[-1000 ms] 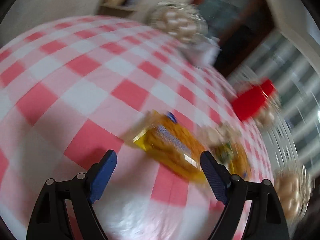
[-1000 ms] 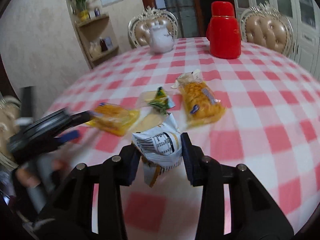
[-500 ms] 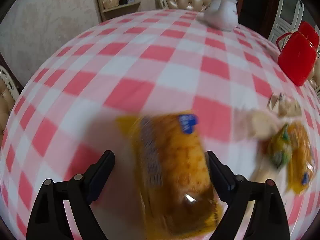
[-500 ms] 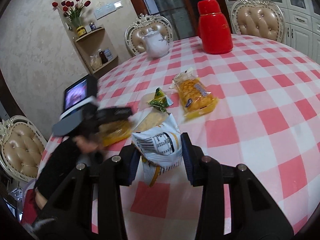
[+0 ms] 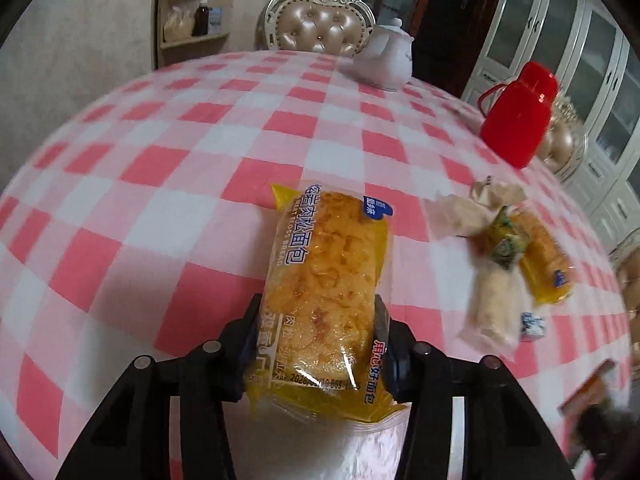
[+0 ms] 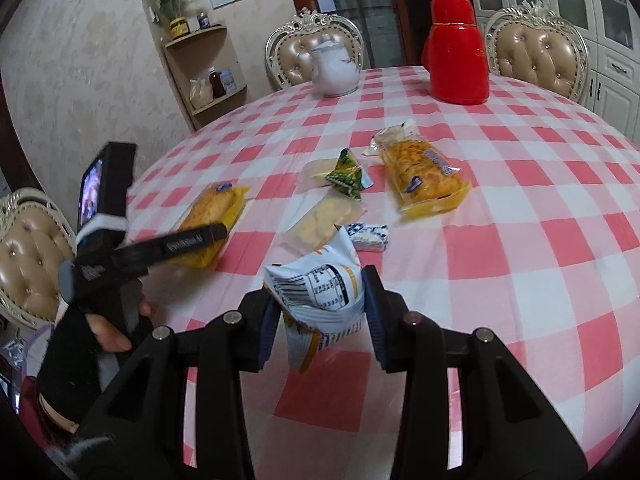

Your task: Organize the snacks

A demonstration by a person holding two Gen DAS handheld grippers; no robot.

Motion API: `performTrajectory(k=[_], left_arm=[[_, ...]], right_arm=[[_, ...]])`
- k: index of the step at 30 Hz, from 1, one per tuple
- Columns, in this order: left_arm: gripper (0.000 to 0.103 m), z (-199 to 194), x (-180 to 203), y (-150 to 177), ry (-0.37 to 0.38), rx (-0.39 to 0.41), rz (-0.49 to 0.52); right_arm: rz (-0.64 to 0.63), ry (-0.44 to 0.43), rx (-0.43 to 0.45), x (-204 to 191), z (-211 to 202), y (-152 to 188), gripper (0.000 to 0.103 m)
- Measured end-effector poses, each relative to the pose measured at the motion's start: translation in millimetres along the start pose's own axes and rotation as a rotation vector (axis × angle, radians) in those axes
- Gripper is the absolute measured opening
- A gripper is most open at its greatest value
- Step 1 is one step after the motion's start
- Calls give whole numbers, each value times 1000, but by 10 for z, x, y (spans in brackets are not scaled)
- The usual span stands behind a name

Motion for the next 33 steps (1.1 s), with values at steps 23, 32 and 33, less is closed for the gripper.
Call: performTrajectory(k=[23,32,33], left_arm=[[50,-1775,-922,596,-72,346,-50],[50,-2291,-1469,854,-109,407,-74],[50,-2333,-1527,888,-114,410,-77]], right_arm=[[-350,175,28,-1087,-246,472,43],[-430,155,56,-1584,-357,636,43],[-438,152,60,-1640,-368,649,43]])
Point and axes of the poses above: each gripper's, at about its wrist camera, not at the fingertips, and z roughly the way its jaws point, x to its right, y to its underside, the point moved 10 cm from there along z, roughly the way its jaws point
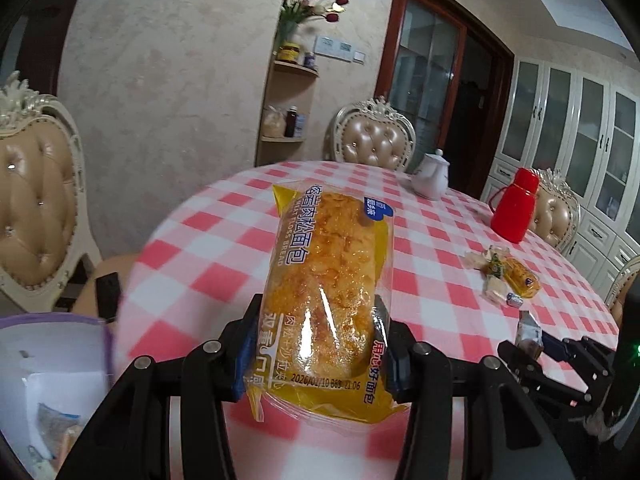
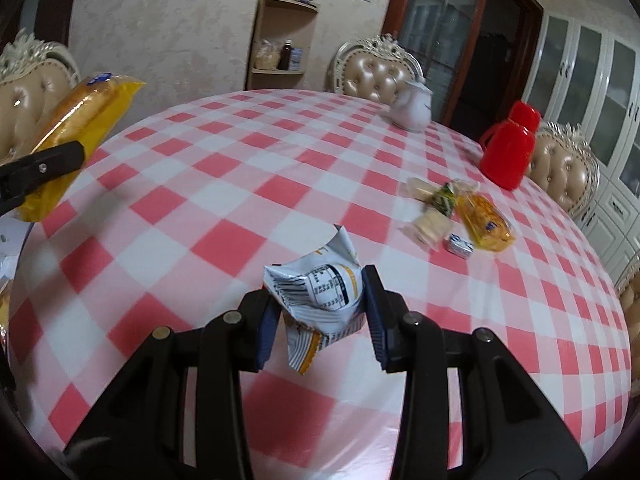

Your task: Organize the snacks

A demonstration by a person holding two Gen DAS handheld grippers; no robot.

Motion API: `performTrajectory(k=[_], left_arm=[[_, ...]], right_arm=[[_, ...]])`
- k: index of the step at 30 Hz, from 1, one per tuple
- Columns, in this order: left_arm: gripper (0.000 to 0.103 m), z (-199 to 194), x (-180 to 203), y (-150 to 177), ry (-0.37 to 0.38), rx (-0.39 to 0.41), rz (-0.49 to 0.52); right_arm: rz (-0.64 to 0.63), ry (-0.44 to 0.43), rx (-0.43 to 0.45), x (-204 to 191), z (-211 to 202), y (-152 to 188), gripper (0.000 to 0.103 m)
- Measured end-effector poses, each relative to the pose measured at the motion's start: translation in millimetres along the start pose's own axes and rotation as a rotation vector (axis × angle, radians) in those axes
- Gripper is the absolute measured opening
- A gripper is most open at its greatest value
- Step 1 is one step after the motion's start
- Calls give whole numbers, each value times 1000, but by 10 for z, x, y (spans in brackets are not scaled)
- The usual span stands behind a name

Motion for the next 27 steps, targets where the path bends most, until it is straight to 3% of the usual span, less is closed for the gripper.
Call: performTrajectory(k=[10,27], left_arm=[[50,-472,-825,141,-83,23,-25],[50,-1023,-2286,531,-256,13,-125]], right_arm=[[-65,-58,44,-695,-239,-118,43],[-311,-203,106,-2431,-669,-179,43]])
Point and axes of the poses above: each gripper's, at about its wrist camera, not at the fingertips, and z roughly the way its jaws point, x to its right, y to its underside, the point moved 10 cm from there along z, roughly the way its jaws point
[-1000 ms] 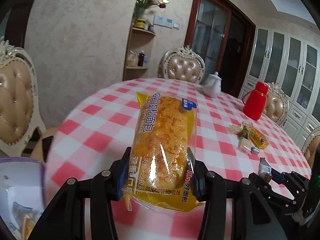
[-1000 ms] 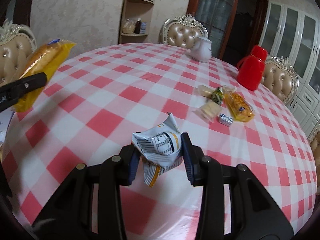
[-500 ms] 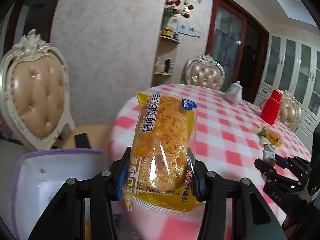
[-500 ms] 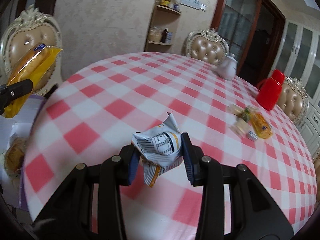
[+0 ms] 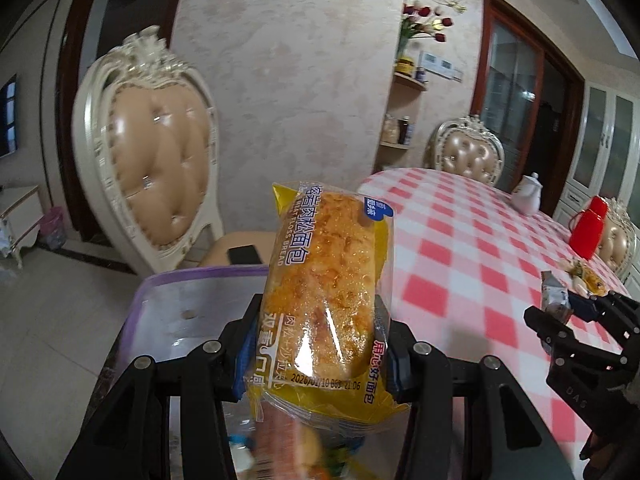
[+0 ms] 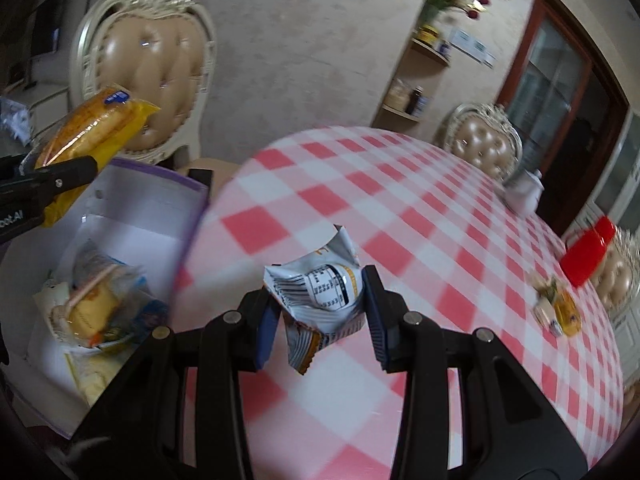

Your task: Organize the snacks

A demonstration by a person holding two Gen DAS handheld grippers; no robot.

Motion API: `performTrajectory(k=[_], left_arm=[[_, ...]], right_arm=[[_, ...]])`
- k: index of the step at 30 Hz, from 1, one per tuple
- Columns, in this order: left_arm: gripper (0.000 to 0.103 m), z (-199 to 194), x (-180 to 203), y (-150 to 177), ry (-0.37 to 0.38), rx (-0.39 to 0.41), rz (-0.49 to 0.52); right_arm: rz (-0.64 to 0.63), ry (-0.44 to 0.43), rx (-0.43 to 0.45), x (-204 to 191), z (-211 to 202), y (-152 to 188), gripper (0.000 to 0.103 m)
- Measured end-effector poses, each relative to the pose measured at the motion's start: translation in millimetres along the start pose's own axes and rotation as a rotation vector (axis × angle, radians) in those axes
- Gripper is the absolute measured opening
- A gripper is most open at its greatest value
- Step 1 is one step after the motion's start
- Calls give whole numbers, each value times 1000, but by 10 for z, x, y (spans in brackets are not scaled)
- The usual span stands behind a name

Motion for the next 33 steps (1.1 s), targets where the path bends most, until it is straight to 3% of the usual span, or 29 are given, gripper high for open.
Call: performTrajectory(k=[7,16,19,23,25,30,33], left_arm=[[50,-8,-547,122,-59,-29,-41],[51,31,-928,256,-114,-65,-64],[52,49,-931,267,-122,-71,-67],[61,17,-911,226,-154,-52,-55],[66,-13,-874,185,-160,-39,-43],[67,-33,-707,120,-172,-36,-18],[69,12,-453,78,-158,-45,16]], right_arm=[[-92,-51,16,-584,-5,-185,43],[-161,-128,5,-1139,70,-218,43],[-166,-153,6,-1243,73,-210,44],[-154,-168,16,-1293,56,-220,68],[-148,-174,24,-1279,37,-219,69],[-131,-182,37,-1178,-13,-204,69],[-113,-164,50,-927,-71,-162,70]])
Point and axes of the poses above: each gripper's, at about its wrist camera, not at the fingertips, and z roughly the way its jaws point, x to its right, y to its underside, the point moved 10 cm from there along z, roughly the way its jaws point
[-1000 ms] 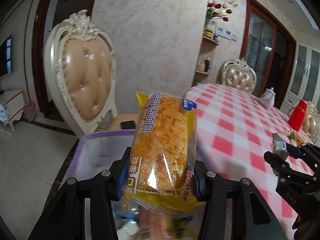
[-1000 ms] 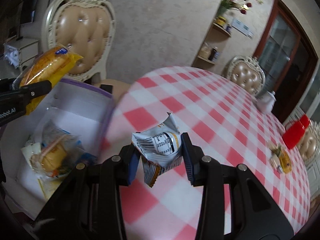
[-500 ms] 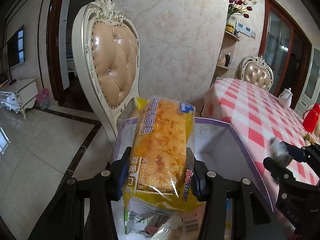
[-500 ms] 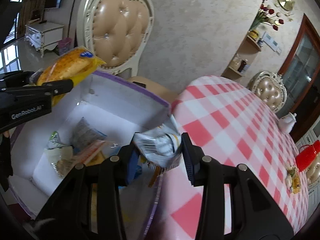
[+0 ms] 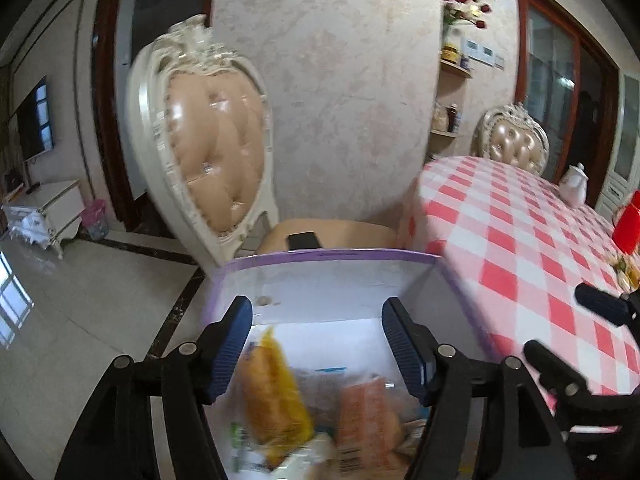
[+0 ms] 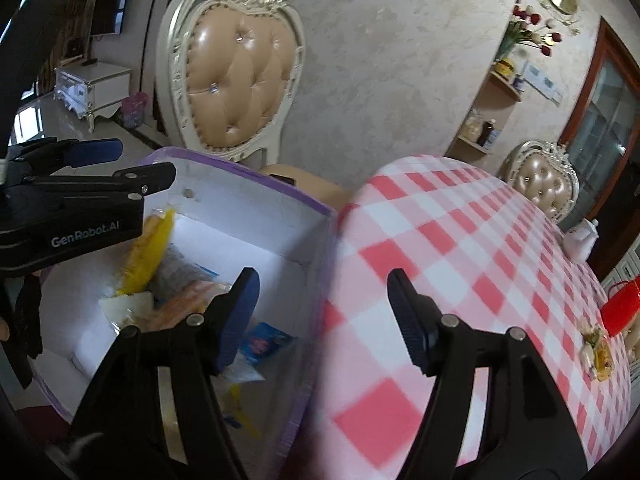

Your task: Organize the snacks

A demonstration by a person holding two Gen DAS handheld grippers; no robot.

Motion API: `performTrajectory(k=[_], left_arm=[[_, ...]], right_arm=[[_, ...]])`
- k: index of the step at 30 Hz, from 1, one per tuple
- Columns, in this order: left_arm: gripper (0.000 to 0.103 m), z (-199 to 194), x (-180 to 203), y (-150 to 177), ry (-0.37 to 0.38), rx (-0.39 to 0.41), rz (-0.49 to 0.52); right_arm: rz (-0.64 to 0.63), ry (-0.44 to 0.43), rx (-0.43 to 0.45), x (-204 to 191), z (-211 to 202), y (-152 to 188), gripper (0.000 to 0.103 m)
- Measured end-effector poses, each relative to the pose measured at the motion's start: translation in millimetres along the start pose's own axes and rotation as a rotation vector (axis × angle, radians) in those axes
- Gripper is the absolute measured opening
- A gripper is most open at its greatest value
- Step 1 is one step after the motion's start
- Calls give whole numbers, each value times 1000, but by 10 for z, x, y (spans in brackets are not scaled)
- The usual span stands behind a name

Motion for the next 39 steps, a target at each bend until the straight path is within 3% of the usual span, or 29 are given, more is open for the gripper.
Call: performTrajectory(k=[4,7,10,15,18,24,28,32,36,39], left_arm=[[77,-5,623,-116,61,-9,63],[85,-36,1410,-224,172,-8,133],[86,-43,2247,-255,303,-21,205],[86,115,3806,-197,536,-108,310],[86,334,4579,-184,629,-199,269],[86,729,5569,-65,683,-315,165],[86,867,6192,133,666,-331,331],[86,983,6684,282,685,-380,387],[86,1052,6952,389,617,-359,507],[86,1082,7009,447,610,-342,565]], right_arm=[[101,64,12,725,-169,181,72],[227,151,8,1549,-333,477,78],[310,220,-23,2179,-447,837,85],[473,339,-129,3276,-631,1633,86],[611,372,-160,3900,-739,2092,87],[872,397,-177,4843,-803,2870,87],[950,380,-188,5072,-748,3065,87],[962,382,-206,5050,-776,3071,87],[944,396,-201,5020,-800,3047,87],[932,401,-201,5010,-786,3026,87]])
Point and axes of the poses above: each gripper's, at about its wrist camera, not at the fingertips, and z roughly the way its jaws point, x to its right, y to its underside, the point moved 10 cm from there along z, roughly the way its jaws point
